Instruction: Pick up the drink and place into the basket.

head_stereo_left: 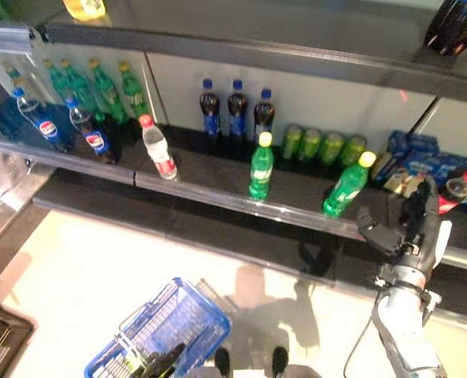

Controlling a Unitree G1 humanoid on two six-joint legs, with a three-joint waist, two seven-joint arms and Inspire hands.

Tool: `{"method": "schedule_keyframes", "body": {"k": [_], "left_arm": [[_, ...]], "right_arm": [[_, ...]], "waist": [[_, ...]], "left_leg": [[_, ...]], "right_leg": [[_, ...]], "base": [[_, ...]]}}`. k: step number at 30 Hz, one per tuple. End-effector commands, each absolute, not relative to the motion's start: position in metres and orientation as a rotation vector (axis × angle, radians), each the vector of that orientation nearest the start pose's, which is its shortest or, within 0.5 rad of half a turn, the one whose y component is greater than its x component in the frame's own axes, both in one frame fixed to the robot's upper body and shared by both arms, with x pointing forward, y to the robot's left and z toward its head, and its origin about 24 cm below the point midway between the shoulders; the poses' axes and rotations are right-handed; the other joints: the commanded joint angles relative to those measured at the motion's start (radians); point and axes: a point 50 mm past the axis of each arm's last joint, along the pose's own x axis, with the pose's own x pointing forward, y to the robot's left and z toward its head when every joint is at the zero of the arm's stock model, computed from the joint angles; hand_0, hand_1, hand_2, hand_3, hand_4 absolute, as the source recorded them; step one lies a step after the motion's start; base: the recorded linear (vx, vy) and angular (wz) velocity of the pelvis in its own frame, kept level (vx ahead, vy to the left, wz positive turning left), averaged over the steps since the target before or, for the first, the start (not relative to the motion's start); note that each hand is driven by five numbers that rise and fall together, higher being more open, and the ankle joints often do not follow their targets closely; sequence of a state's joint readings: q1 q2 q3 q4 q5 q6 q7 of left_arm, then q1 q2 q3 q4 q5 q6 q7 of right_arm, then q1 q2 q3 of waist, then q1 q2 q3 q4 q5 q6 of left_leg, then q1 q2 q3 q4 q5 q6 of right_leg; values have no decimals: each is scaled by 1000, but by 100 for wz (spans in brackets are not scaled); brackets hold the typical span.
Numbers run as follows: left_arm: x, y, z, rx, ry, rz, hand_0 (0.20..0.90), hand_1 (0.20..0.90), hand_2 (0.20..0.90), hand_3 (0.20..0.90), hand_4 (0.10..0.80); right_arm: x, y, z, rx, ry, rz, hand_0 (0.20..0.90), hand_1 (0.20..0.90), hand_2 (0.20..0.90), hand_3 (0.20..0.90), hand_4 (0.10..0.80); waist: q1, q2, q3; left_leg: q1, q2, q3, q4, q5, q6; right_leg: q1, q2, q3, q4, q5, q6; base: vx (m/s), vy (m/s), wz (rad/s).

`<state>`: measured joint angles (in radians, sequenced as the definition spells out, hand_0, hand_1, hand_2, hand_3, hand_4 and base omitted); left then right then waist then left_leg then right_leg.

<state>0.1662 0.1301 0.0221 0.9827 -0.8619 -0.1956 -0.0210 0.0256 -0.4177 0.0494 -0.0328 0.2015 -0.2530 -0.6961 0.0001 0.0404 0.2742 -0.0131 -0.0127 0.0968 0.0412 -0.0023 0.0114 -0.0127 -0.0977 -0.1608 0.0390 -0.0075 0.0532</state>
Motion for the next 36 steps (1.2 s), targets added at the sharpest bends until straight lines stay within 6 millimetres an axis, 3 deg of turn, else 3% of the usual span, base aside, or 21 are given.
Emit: {"method": "schedule_keyframes", "body": {"k": [1, 7, 10, 16, 24, 36], "left_arm": [[110, 221, -136, -616, 633, 565, 300, 300, 300, 200, 100], [130, 211, -129, -670, 557, 511, 300, 300, 300, 200, 100], [133, 210, -127, -687, 538, 516, 300, 300, 300, 200, 100], [159, 209, -113, -716, 448, 480, 300, 300, 300, 200, 100], [167, 209, -109, -708, 437, 463, 300, 300, 300, 200, 100], [179, 214, -105, -673, 451, 436, 300, 300, 300, 200, 100]], "right_arm": [[250, -235, 154, -67, -668, -593, 900, 900, 900, 900, 800], [267, -227, 190, -80, -794, -581, 900, 900, 900, 900, 800], [269, -225, 194, -80, -806, -581, 900, 900, 900, 900, 800], [281, -217, 214, 43, -863, -637, 900, 900, 900, 900, 800], [286, -215, 225, 125, -880, -648, 900, 900, 900, 900, 800], [298, -219, 271, 138, -967, -616, 900, 900, 900, 900, 800]], "waist": [[16, 7, 10], [11, 45, 94], [11, 48, 103], [23, 50, 167], [31, 52, 200], [61, 56, 246]], "left_leg": [[-80, 39, -7, 208, -87, -53], [-167, 20, -9, 258, -73, -48], [-176, 18, -11, 262, -71, -47], [-246, 15, -25, 294, -59, -43], [-270, 16, -31, 294, -47, -40], [-319, 10, -39, 292, -31, -33]], "right_leg": [[-90, -68, -16, 181, -46, 10], [-180, -78, 4, 232, -44, -8], [-188, -78, 7, 236, -43, -10], [-241, -73, 6, 262, -40, -17], [-254, -69, 0, 262, -36, -22], [-301, -66, -14, 281, -35, -23]], "base": [[-146, 46, 4], [-107, 55, 3], [-11, 7, 1], [-54, -35, -5], [-4, -8, 0], [2, -2, 1]]}}
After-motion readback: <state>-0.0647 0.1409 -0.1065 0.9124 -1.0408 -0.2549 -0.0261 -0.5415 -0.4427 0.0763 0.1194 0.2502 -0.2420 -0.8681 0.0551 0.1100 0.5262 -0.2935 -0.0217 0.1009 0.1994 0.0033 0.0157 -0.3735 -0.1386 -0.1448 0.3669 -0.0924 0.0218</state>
